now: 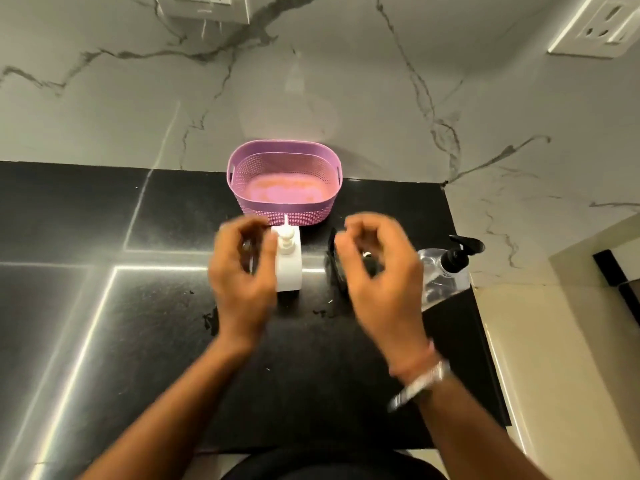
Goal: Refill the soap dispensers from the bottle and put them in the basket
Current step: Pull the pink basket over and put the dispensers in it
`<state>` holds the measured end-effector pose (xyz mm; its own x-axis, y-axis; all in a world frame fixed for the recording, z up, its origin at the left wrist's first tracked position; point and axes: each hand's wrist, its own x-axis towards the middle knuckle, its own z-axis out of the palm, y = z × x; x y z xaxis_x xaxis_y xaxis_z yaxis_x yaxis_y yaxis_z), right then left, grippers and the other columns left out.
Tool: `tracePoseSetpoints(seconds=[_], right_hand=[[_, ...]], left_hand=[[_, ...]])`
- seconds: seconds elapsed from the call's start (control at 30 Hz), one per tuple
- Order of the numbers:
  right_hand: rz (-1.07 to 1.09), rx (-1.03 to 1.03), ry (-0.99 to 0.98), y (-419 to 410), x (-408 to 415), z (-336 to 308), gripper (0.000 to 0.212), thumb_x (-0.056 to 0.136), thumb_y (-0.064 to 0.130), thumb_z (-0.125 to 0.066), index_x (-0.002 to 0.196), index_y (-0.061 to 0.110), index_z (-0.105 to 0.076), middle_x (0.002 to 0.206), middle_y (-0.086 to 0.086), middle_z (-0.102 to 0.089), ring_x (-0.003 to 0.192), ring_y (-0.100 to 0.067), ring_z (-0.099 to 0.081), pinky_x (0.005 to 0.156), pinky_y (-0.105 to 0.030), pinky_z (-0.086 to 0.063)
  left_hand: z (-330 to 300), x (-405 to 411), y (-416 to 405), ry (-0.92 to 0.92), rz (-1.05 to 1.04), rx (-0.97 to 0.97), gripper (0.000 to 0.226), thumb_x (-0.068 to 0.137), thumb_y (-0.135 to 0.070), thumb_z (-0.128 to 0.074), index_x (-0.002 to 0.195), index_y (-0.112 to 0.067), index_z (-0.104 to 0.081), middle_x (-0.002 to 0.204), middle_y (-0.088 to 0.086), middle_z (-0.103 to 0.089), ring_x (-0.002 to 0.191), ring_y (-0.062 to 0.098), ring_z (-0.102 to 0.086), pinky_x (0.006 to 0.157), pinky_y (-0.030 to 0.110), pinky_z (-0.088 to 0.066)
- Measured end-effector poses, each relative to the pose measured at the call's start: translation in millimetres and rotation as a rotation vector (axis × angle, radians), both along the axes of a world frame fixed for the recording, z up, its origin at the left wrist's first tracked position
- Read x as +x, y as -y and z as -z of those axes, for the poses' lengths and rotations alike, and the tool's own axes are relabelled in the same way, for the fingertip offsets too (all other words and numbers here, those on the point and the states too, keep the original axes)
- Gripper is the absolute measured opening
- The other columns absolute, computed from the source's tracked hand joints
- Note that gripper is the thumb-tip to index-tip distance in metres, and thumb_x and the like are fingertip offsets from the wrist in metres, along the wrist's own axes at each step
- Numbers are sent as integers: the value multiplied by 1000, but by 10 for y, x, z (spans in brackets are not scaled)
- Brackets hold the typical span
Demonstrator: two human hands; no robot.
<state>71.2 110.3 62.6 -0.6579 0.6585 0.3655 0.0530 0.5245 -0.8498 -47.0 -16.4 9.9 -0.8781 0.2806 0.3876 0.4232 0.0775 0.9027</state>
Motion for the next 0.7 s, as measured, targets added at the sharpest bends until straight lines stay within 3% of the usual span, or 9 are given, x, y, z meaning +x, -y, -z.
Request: tracePoseSetpoints(seconds=[0.1,0.2,0.27,0.33,0.43,0.5,0.57,0.7], right_hand=[[127,-143,157,-547,-752,-13,29,98,31,-71,123,19,-65,116,-1,-67,104,-13,-66,94,-35,-58],[105,-286,443,-960,-1358,17,60,100,34,-66,151,7,-48,148,-11,-55,134,-24,-54,113,-39,-44],[64,-298,667,-1061,-1620,100,64,103,33,-63,153,0,-41,154,-16,-49,141,-33,-48,110,-37,-41],[43,-345,792,-1114,-1830,253,54,102,24,-63,146,-4,-47,142,-19,-57,131,-36,-55,99,-37,-46],[129,-353,792,-1263,-1977,543,34,98,13,-60,127,-4,-63,111,-18,-64,102,-36,-64,81,-38,-50],[208,-291,748,-1325,-2004,598,17,98,9,-56,104,1,-69,90,-15,-61,79,-32,-58,71,-36,-43],[238,-210,669,-1303,-1991,505,17,98,6,-55,86,4,-67,71,-10,-53,62,-26,-47,65,-33,-37],[219,-88,462,-1186,-1797,132,18,81,1,-51,75,-1,-67,64,-10,-52,62,-21,-46,59,-32,-36]], left_hand=[[-149,-874,-96,48,-102,-53,19,106,-24,-62,124,-18,-65,121,1,-67,107,6,-64,94,18,-50],[-69,-1615,-231,348,-43,-206,29,109,-28,-58,134,-15,-66,131,-1,-65,116,8,-60,103,21,-46],[40,-1868,-287,563,48,-259,24,111,-27,-53,125,-17,-70,127,-2,-61,117,11,-53,104,29,-44],[147,-1984,-313,720,122,-259,24,113,-24,-50,122,-16,-70,121,-5,-63,112,11,-54,99,31,-46],[336,-2017,-387,771,200,-271,26,113,-20,-49,122,-10,-72,106,-3,-73,101,14,-64,81,26,-51],[382,-2038,-406,722,178,-299,29,112,-20,-50,131,-9,-70,110,2,-76,102,18,-70,84,30,-57],[295,-2032,-362,631,136,-265,30,112,-19,-51,133,-15,-71,117,2,-77,108,19,-72,90,34,-61],[-156,-1824,-77,390,139,-112,29,110,-21,-52,126,-34,-73,117,-8,-78,112,16,-72,102,43,-59]])
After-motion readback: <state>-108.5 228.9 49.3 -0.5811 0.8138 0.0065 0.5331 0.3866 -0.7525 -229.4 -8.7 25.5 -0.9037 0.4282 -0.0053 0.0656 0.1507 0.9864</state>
